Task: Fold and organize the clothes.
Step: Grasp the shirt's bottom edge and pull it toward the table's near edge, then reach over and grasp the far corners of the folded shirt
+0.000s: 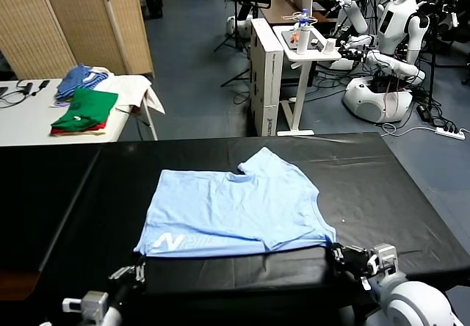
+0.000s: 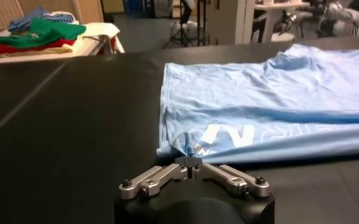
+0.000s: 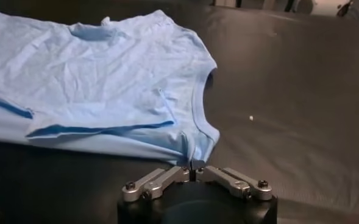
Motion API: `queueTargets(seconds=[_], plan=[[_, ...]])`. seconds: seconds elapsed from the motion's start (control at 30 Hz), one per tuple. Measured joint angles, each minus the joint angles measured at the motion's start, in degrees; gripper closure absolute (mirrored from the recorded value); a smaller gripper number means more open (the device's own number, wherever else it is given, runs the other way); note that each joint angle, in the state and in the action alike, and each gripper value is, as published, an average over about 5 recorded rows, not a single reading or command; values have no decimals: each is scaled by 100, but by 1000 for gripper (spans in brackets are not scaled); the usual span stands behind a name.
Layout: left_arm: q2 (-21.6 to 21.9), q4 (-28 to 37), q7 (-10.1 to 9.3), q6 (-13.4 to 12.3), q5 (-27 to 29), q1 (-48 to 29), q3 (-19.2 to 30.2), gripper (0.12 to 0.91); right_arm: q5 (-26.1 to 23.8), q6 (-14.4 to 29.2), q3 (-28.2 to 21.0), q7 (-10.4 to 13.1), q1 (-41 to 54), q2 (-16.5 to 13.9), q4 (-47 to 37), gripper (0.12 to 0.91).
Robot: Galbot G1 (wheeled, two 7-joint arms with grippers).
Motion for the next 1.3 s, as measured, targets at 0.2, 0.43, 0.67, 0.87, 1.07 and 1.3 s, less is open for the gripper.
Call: queueTargets(seconds=[0.2, 0.43, 0.67, 0.87, 1.07, 1.3], plan=[[48, -145, -132, 76, -29, 185, -105, 727, 172, -105, 214, 21, -139, -19, 302, 243], [116, -428, -363, 270, -58, 371, -251, 263, 794, -220, 585, 159, 37, -166, 600, 120], [243, -826, -657, 583, -496, 283, -464, 125, 856, -35, 355, 212, 952, -264, 207, 118], [506, -855, -817, 542, -1399, -255, -560, 123, 843, -24, -376, 368, 2229, -207, -653, 118], [872, -223, -844, 496, -2086, -1415, -326, 123, 828, -169, -1308, 492, 3531, -49, -1501, 118], [1301, 811, -965, 700, -2747, -2871, 235, 123, 746, -240, -2436, 475, 4939, 301, -2631, 118]])
